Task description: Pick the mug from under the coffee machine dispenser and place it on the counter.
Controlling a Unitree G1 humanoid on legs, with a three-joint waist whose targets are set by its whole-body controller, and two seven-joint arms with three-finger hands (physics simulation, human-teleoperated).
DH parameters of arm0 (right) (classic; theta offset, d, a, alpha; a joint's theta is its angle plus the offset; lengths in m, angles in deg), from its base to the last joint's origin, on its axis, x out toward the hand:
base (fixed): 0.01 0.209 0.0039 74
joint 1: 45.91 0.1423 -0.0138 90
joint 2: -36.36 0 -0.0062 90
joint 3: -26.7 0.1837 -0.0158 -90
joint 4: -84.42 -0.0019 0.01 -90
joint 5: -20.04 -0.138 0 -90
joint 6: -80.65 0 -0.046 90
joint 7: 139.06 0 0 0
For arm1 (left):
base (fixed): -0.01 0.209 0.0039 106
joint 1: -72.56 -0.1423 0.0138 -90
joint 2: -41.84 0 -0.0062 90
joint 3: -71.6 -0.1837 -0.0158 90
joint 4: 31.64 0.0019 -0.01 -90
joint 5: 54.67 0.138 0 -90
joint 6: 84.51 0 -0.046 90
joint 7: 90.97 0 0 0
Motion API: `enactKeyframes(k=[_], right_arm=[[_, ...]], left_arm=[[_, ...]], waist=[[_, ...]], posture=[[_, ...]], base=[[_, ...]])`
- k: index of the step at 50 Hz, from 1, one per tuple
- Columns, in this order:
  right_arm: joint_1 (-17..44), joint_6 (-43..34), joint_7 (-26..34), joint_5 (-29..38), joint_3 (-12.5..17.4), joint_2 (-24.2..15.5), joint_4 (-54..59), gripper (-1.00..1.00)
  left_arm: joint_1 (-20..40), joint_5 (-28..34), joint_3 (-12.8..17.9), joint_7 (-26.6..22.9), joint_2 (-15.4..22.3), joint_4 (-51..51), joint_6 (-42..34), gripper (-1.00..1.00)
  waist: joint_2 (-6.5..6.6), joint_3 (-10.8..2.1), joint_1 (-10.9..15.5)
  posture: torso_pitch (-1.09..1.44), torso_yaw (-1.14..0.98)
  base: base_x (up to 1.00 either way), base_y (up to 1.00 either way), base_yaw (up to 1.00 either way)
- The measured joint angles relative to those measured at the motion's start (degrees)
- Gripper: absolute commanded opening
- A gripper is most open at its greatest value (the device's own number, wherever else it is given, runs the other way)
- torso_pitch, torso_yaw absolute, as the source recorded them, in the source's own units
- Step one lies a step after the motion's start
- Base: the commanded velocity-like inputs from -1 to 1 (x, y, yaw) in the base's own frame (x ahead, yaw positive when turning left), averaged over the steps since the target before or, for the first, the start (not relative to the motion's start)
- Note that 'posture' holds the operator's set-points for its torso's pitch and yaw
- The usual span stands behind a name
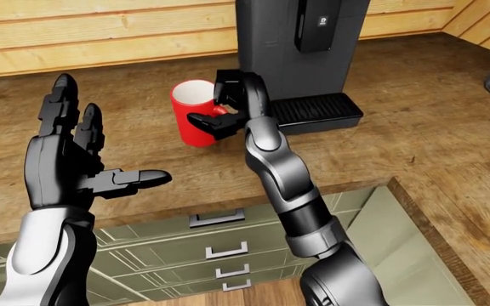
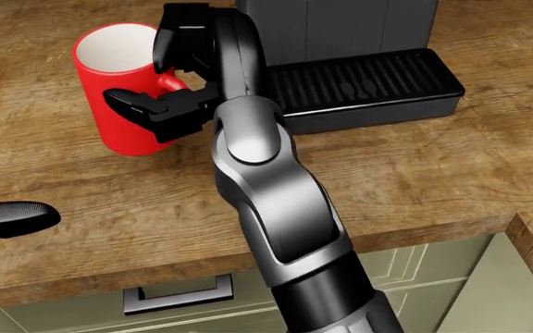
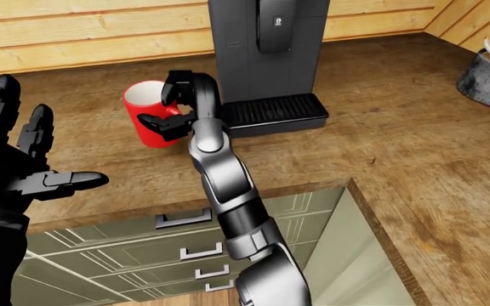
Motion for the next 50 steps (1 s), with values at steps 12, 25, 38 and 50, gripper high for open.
enactKeyframes(k=[12,25,38,50], right_arm=[[-1.16,2.44,1.29,1.55,-0.13,0.49,2.9,-1.0],[-1.96,4.95,2.13,2.22,-0.32,1.07,4.13,-0.06],[-2.08,5.77,2.32,2.33,-0.38,1.35,2.56,0.79],[-2.54,3.46,2.74,2.91,-0.95,1.66,-0.89,0.75]], left_arm=[[-0.23,-0.05,0.0,-0.05,-0.04,0.12,0.27,1.0],[-0.34,-0.06,0.14,-0.09,-0.03,0.28,0.61,1.0],[-0.47,-0.15,0.35,-0.11,0.0,0.16,0.76,1.0],[-0.2,-0.47,0.48,0.1,0.17,0.01,0.35,1.0]], waist=[[0.01,0.04,0.02],[0.08,-0.03,-0.01],[0.21,-0.3,0.0],[0.26,-0.2,0.01]], posture=[[0.0,0.0],[0.0,0.0],[0.0,0.0],[0.0,0.0]], base=[[0.0,0.0,0.0],[0.0,0.0,0.0],[0.0,0.0,0.0],[0.0,0.0,0.0]])
